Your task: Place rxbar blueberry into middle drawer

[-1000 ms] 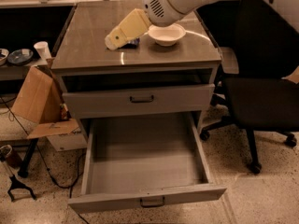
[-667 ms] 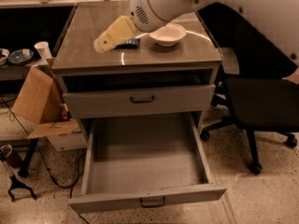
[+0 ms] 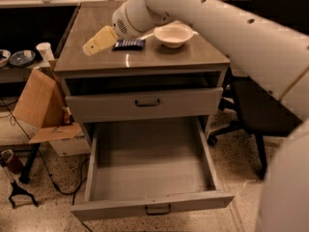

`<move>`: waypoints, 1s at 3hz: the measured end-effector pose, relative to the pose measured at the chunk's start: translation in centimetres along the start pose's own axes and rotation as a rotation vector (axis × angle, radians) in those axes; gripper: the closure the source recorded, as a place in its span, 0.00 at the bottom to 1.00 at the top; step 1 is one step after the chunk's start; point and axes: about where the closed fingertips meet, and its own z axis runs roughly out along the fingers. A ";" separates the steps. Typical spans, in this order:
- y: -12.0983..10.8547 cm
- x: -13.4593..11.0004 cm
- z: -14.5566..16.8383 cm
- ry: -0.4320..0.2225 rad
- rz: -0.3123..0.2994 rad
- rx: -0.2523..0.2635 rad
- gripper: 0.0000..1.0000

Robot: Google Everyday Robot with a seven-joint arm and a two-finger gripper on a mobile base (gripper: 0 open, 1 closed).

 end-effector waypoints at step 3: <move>-9.1 2.2 8.4 0.000 0.088 0.127 0.00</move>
Offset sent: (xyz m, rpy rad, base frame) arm 0.1224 -0.0063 -0.0604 0.0076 0.0035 -0.1640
